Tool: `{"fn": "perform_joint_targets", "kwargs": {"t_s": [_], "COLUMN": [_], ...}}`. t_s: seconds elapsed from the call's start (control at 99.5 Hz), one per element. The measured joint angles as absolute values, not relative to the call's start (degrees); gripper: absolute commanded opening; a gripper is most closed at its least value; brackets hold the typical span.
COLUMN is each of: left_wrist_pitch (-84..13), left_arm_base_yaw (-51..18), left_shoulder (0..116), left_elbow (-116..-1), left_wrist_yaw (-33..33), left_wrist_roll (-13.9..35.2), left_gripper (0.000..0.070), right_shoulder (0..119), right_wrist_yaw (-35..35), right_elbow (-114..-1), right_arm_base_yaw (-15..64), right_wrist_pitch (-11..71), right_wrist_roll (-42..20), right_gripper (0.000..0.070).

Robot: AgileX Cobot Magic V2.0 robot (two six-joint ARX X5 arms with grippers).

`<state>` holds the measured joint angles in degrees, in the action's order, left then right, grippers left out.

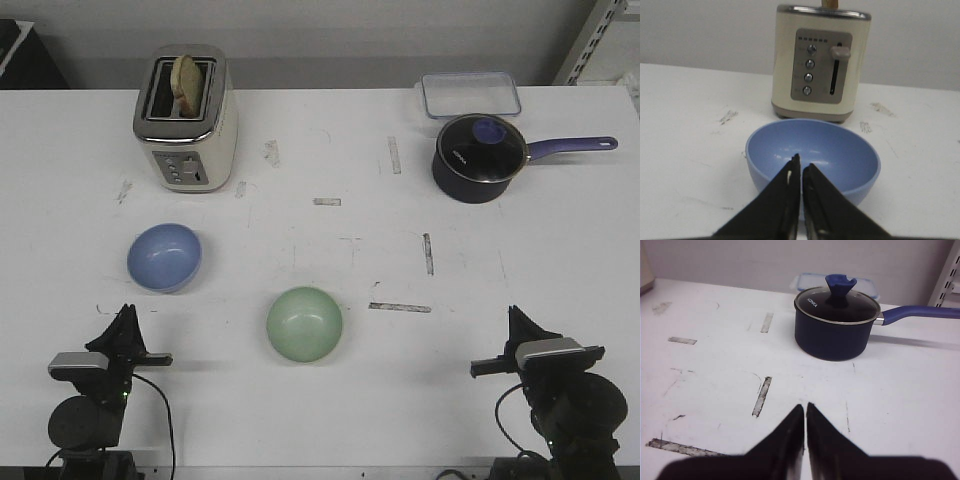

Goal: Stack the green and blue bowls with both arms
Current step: 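Retract the right arm to rest and raise the left arm, then reach the left gripper to the blue bowl and grasp its rim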

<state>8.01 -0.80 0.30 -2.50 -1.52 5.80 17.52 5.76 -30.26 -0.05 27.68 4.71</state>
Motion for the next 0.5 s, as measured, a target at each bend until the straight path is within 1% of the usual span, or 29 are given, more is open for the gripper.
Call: {"fn": "perform_joint_targets", "kwargs": {"t_s": [0.121, 0.241, 0.342, 0.402, 0.503], "left_wrist_pitch": [9.6, 10.3, 7.4, 4.6, 0.7], "left_arm_base_yaw": [-0.8, -0.8, -0.8, -0.8, -0.7], "left_shoulder": [1.0, 4.8, 11.6, 16.7, 25.5], "left_elbow": [-7.6, -18.1, -28.0, -33.9, -44.0], "left_wrist_yaw": [-1.5, -1.5, -1.7, -3.1, -4.7], "left_wrist_roll": [5.8, 3.2, -0.3, -2.0, -3.8], "left_gripper": [0.0001, 0.0001, 0.0001, 0.0001, 0.0001], "right_shoulder": [17.6, 17.9, 18.4, 18.8, 19.3], "right_wrist_yaw": [5.7, 5.7, 5.8, 5.8, 5.7], "right_elbow": [-30.3, -30.3, -30.3, -30.3, -30.3], "right_arm_base_yaw": [-0.1, -0.1, 0.0, 0.0, 0.5], "right_wrist_pitch": [28.0, 28.0, 28.0, 28.0, 28.0], "right_wrist_roll": [4.7, 4.7, 4.7, 4.7, 4.7], "right_gripper": [0.0, 0.0001, 0.0001, 0.0001, 0.0001]}}
